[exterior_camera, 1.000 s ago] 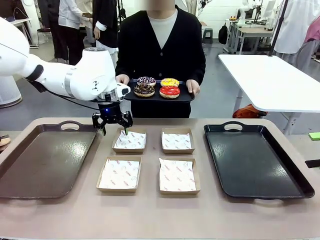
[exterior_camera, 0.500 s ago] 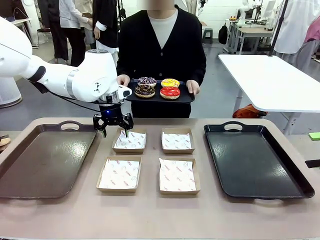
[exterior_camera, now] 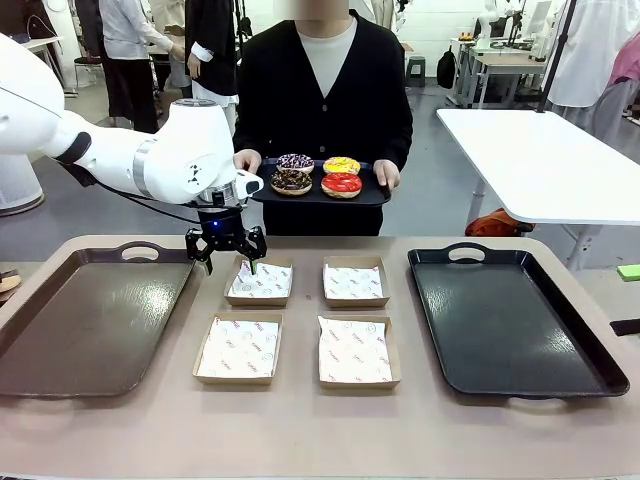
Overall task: Individually package the donuts and arrange them on the tray.
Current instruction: Pick up one Paper togo box.
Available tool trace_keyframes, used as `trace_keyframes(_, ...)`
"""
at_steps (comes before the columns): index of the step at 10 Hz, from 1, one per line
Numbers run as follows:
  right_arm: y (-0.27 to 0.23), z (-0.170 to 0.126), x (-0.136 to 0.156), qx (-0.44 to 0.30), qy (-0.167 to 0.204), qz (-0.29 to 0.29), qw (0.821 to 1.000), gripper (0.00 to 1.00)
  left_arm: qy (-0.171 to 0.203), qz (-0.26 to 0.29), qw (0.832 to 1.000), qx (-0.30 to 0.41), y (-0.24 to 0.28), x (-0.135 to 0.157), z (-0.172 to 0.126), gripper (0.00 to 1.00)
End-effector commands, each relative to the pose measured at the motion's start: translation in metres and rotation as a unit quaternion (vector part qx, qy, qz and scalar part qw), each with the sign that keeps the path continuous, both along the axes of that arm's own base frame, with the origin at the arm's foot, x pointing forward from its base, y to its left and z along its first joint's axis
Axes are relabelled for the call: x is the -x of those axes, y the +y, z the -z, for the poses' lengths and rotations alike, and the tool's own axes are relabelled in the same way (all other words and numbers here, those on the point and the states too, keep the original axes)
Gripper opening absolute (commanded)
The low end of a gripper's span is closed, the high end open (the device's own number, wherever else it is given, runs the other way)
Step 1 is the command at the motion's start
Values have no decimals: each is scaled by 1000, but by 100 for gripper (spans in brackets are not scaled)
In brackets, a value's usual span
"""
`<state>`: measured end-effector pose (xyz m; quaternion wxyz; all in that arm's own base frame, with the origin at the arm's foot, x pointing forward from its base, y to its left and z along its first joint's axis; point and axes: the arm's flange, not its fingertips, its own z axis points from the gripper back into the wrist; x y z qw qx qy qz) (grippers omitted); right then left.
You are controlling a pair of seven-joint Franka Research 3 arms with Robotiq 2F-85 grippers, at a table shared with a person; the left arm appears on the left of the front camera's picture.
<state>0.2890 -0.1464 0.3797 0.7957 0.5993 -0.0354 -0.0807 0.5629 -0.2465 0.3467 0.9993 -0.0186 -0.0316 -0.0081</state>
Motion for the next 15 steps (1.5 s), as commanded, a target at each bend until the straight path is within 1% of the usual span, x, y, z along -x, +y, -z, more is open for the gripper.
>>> trace_keyframes(1, 0, 0, 0, -3, -2, -1, 1000, 100, -2, 0, 1000, 3, 0, -1, -1, 100)
trace_keyframes(2, 0, 0, 0, -3, -2, -1, 1000, 100, 0, 0, 1000, 0, 0, 0, 0, 100)
trace_keyframes(4, 0, 0, 0, -3, -2, -1, 1000, 100, -5, 22, 1000, -8, 3, -6, 2, 100)
trace_keyframes(8, 0, 0, 0, -3, -2, -1, 1000, 100, -11, 31, 999, -2, 3, -15, 13, 100)
trace_keyframes(10, 0, 0, 0, -3, -2, -1, 1000, 100, -17, 38, 999, -13, -1, -21, 20, 100)
trace_keyframes(11, 0, 0, 0, -3, -2, -1, 1000, 100, -28, 46, 998, -17, -3, -21, 21, 49)
trace_keyframes(12, 0, 0, 0, -3, -2, -1, 1000, 100, -28, 46, 998, -22, -4, -21, 21, 41)
trace_keyframes(13, 0, 0, 0, -3, -2, -1, 1000, 100, -26, 45, 998, -23, -4, -21, 22, 0)
trace_keyframes(14, 0, 0, 0, -3, -2, -1, 1000, 100, -26, 45, 998, -23, -4, -22, 22, 0)
trace_keyframes(15, 0, 0, 0, -3, -2, -1, 1000, 100, -26, 43, 998, -23, -3, -22, 22, 26)
